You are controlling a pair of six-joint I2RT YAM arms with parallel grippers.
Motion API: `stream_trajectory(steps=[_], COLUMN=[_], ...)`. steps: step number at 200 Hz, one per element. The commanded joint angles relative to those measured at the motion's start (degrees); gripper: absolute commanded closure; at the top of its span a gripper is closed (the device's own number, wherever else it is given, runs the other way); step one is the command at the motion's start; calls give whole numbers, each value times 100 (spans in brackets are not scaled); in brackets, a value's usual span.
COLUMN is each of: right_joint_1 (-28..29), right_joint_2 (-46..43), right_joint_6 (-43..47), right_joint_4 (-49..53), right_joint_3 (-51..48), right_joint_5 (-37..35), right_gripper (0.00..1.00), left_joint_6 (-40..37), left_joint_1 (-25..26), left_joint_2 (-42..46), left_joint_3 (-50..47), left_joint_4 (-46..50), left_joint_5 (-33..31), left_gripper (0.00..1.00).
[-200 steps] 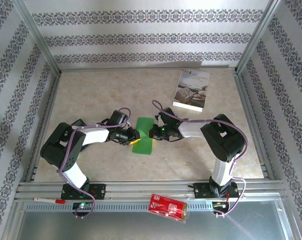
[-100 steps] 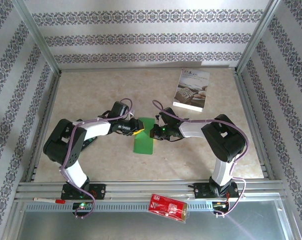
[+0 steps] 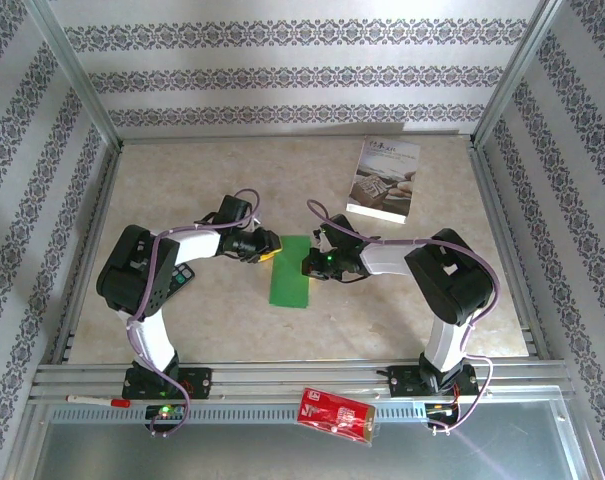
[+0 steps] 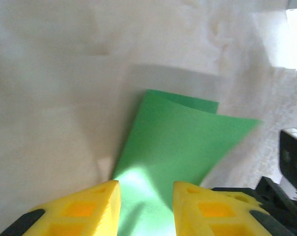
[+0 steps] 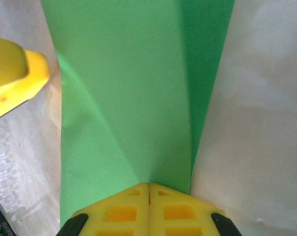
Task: Fold a paper plane with a square sheet of paper (pick it up from the middle)
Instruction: First fold the square sheet of paper in half at the center of the table.
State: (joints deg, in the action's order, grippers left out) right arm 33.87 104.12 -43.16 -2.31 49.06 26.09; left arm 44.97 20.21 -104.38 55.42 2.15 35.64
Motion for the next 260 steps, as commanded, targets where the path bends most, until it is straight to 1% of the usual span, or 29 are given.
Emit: stream_trajectory(steps=[1, 24, 47, 88, 117, 132, 151, 170, 194, 207, 232, 246, 260], right_joint_1=[-135, -135, -135, -148, -161, -170, -183, -179, -186, -179, -188, -189, -188], right_joint_2=[429, 433, 415, 399, 381, 380, 379, 390, 408, 416, 403, 402, 398], right_joint_6=[132, 124, 123, 124, 132, 128, 125, 124, 123, 123, 130, 131, 123], right_joint_4=[1426, 1417, 1412, 1418, 1423, 1413, 1413, 1408, 1389, 1386, 1387, 1390, 1380], right_joint_3=[-426, -423, -450, -484, -511, -537, -539, -529, -524, -520, -529, -551, -572], right_joint_5=[-1047, -1047, -1053, -1070, -1072, -1074, -1073, -1069, -1055, -1053, -1055, -1053, -1069], right_gripper=[100, 100, 100, 100, 100, 100, 100, 100, 100, 100, 100, 100, 100], left_joint_6=[-105, -34, -143, -370, -339, -355, -271, -196, -106, -124, -326, -311, -300], left_joint_1=[297, 421, 342, 137, -164, -200, -113, 85, 215, 196, 58, -50, -71], left_joint_2=[80, -246, -596, -1060, -838, -636, -474, -443, -693, -864, -1096, -974, -615], left_joint_3=[355, 605, 834, 1076, 876, 874, 907, 938, 951, 980, 1101, 933, 704], left_joint_4=[35, -25, 206, 436, 334, 370, 260, 156, 16, 36, 377, 344, 290], left_joint_5=[178, 251, -41, -194, -174, -180, 58, 216, 318, 255, -3, -13, 8], left_gripper=[64, 64, 65, 67, 67, 67, 65, 63, 63, 63, 63, 63, 63])
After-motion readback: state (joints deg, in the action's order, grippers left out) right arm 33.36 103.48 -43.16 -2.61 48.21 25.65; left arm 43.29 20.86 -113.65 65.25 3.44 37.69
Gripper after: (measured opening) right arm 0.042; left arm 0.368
